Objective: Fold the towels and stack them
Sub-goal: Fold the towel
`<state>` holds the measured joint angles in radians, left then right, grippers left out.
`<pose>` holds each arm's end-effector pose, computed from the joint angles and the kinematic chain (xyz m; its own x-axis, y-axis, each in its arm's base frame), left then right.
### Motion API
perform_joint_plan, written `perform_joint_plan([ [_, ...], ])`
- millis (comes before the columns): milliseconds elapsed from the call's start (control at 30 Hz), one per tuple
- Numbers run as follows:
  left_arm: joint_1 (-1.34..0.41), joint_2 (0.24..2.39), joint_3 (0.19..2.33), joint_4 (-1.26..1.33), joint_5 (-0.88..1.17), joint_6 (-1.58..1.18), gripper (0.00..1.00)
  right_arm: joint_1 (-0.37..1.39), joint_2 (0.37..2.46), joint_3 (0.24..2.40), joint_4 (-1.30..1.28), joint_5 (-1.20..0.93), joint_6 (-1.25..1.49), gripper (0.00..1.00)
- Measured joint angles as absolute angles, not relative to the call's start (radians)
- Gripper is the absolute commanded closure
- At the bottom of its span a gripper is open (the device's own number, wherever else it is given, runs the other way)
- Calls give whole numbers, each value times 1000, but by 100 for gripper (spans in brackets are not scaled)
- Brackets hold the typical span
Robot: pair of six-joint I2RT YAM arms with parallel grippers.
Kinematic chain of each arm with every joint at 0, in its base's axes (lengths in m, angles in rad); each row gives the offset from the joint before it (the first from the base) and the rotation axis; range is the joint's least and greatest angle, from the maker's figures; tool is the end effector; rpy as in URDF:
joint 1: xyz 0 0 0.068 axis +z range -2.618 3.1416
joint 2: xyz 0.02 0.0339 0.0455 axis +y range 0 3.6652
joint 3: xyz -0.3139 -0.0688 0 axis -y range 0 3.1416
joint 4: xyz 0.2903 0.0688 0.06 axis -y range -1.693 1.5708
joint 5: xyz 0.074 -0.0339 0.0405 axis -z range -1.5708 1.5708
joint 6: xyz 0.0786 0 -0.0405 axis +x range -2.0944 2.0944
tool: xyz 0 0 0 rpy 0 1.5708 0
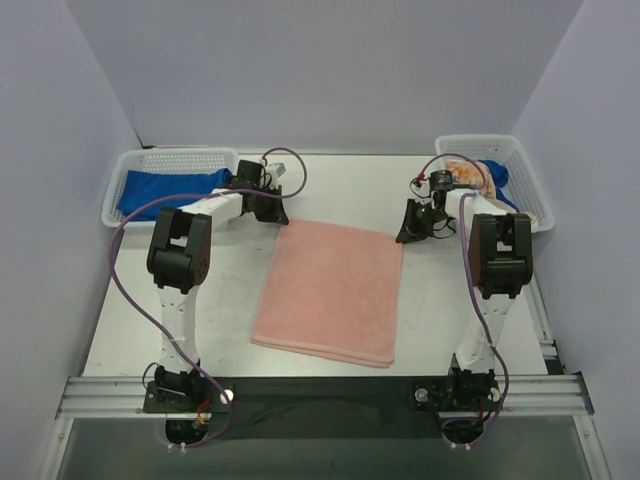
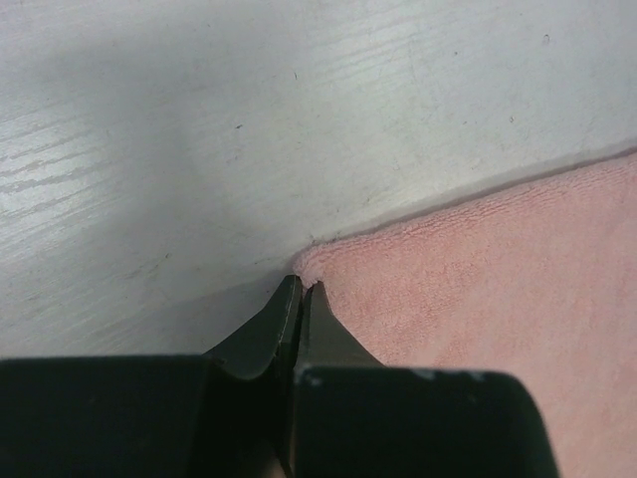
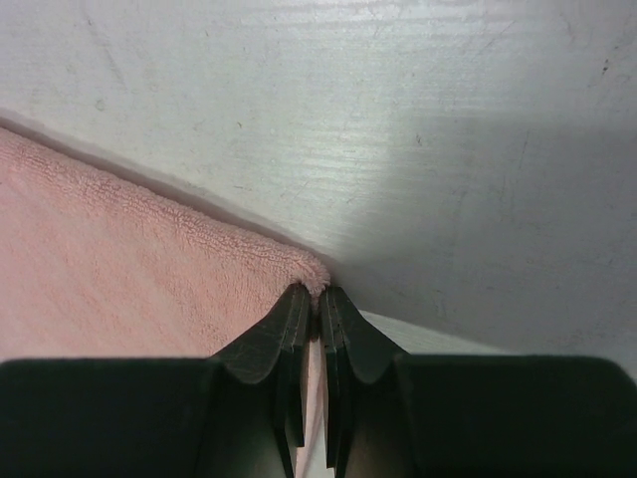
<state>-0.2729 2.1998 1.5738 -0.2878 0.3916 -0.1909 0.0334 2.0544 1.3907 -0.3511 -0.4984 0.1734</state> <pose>0.5357 -0.1811 0.1297 -0.8385 0.0526 -0.5423 0.3203 0.8527 -0.4126 0.5055 0.0545 0.1383 -0.8847 0.1221 -0.4498 -0.1308 0.8613 0.4910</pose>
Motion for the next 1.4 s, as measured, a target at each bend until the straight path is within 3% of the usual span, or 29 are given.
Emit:
perform_joint_plan([
  [800,-246,2184,1761,-299,315,-203,100,43,2072,1707,-368,-426,56,100],
  [1000,-247,2072,1615,-287,315,-209,100,52,2001,1620,-358,-424,55,100],
  [1400,-265,1680,1247,-289,300,-284,100,112,1618,1274,-344,-390,136,100],
])
